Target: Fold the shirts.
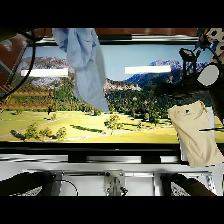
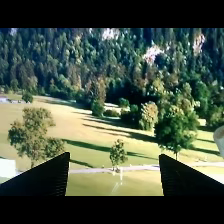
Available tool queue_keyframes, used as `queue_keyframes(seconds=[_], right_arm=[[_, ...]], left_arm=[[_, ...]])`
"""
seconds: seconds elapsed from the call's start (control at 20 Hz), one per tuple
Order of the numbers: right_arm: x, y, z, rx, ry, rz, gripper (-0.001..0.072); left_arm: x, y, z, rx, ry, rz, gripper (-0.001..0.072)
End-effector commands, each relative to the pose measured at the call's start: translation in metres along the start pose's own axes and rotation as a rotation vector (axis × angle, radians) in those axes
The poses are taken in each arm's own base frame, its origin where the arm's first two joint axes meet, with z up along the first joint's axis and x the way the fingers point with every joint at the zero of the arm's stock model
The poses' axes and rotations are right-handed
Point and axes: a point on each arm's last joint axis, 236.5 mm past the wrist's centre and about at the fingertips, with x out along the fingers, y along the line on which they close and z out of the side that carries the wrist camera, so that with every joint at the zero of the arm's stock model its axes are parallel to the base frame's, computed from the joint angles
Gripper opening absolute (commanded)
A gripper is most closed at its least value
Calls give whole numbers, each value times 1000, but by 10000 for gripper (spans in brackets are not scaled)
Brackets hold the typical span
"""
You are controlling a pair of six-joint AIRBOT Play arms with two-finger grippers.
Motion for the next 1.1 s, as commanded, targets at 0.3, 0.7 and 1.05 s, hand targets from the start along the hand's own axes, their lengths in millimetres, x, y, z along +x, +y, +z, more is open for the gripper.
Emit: queue_keyframes(seconds=[0.3, 0.7, 1.05], right_arm=[[-6, -9, -44, -251, 189, 4, 676], [-12, 33, -57, -252, 225, 190, 676], [59, -27, -64, -157, 348, 7, 676]], left_arm=[[4, 26, -209, -10, 703, 116, 40], [-2, 21, -294, -16, 924, 99, 40], [-6, 22, -274, -13, 872, 95, 39]])
